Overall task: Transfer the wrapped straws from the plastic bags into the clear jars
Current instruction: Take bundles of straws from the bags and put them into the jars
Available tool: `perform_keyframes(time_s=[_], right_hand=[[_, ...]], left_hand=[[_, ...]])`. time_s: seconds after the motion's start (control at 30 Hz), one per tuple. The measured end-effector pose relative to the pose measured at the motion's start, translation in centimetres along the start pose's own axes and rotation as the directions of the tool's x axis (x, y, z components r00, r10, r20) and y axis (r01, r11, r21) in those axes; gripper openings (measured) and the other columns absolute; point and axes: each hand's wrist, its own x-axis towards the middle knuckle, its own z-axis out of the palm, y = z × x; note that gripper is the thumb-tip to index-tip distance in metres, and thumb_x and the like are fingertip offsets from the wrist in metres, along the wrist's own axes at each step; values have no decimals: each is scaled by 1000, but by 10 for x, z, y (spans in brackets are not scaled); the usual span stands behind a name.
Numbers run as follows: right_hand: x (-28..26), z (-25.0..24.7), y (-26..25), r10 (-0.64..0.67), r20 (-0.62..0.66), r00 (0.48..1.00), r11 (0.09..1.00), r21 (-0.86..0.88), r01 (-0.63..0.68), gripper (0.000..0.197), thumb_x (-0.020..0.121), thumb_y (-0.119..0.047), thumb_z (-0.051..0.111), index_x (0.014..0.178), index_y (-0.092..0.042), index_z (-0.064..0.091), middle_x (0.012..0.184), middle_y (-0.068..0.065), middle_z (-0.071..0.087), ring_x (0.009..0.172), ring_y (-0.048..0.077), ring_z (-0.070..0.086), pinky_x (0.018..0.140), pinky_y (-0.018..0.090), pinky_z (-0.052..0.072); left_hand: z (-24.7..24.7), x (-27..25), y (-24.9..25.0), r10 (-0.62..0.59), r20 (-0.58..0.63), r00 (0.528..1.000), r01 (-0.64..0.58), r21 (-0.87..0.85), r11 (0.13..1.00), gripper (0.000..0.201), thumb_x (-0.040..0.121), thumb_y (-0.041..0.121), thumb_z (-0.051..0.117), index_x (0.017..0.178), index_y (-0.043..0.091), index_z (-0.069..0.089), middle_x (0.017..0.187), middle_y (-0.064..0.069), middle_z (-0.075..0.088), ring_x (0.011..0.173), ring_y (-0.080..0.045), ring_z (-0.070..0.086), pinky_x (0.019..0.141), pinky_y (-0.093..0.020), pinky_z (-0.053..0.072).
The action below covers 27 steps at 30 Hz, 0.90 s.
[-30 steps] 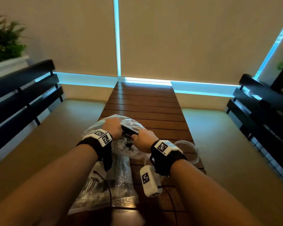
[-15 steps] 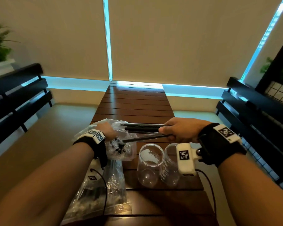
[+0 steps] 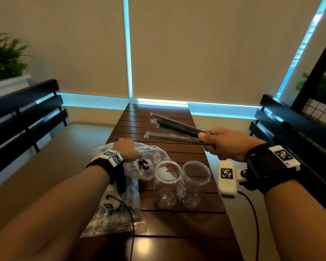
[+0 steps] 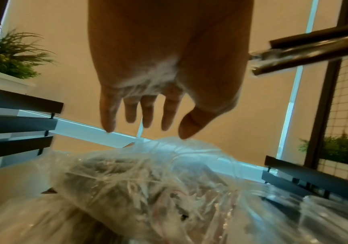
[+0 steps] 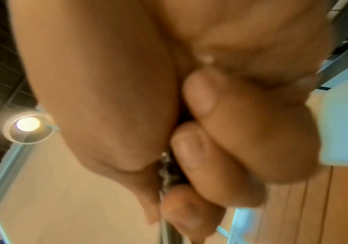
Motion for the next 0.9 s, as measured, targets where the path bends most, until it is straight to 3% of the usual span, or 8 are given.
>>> perform_keyframes(time_s=[0.07, 0.13, 0.23, 0.33, 0.43, 0.57, 0.73, 0.9], right_hand=[[11, 15, -2, -112, -71, 991, 991, 61, 117, 30, 104, -33, 42, 83, -12, 48, 58, -4, 41, 47, 9, 28, 44, 23, 20], [28, 36, -2, -224, -160, 961, 975, -39, 220, 30, 105, -28, 42, 79, -14, 47, 55, -7, 43, 44, 8, 32, 41, 19, 25], [61, 67, 3, -309, -248, 918, 951, -109, 291, 18, 104, -27, 43, 92, -15, 50, 63, -6, 48, 49, 2, 42, 50, 19, 36], [82, 96, 4, -329, -323, 887, 942, -175, 286, 20, 103, -35, 41, 111, -18, 47, 70, -6, 55, 58, 9, 51, 57, 28, 42], [92, 116, 7, -360, -310, 880, 930, -199, 310, 11, 103, -32, 42, 110, -24, 38, 75, 0, 59, 61, 15, 56, 54, 23, 42], [98, 126, 10, -319, -268, 909, 945, -159, 284, 22, 99, -35, 51, 107, -17, 41, 91, 11, 65, 80, 28, 63, 72, 43, 51], [102, 122, 10, -211, -272, 939, 976, -115, 186, 40, 74, -49, 74, 100, -22, 59, 95, 0, 69, 89, 20, 66, 82, 42, 54], [99, 125, 16, -227, -263, 938, 970, -142, 195, 27, 87, -20, 64, 112, -11, 61, 105, 12, 69, 98, 26, 66, 87, 44, 55]], left_hand=[[-13, -6, 19, 94, -71, 993, -110, -284, 952, 51, 79, 18, 59, 129, 8, 61, 131, -10, 62, 118, -25, 58, 101, -36, 47], [-31, -9, 41, 240, 32, 970, -173, -603, 779, 54, 81, 5, 60, 134, 10, 56, 136, -8, 60, 122, -21, 57, 103, -39, 46], [-55, -6, 69, 421, 58, 905, -133, -902, 411, 39, 85, 25, 66, 120, 7, 63, 125, -9, 66, 117, -22, 61, 101, -44, 47], [-74, 2, 85, 312, -8, 950, -12, -1000, 13, 39, 88, 41, 67, 109, 8, 63, 112, -12, 67, 106, -25, 64, 97, -41, 50], [-86, 17, 90, 96, -28, 995, 1, -959, -284, 31, 82, 38, 77, 92, 15, 60, 72, 0, 63, 73, -17, 63, 81, -34, 53], [-86, 19, 94, -120, -156, 980, -162, -986, -43, 27, 87, 34, 74, 85, 15, 55, 50, 6, 48, 53, -13, 50, 67, -35, 49], [-63, -1, 101, 159, -340, 927, -367, -911, 189, 32, 91, 29, 69, 71, 16, 47, 59, 0, 41, 54, -14, 44, 59, -27, 48], [-20, -11, 94, 379, -262, 888, -378, -884, 274, 33, 88, 19, 72, 67, 11, 48, 60, 1, 45, 62, -14, 49, 70, -33, 48]])
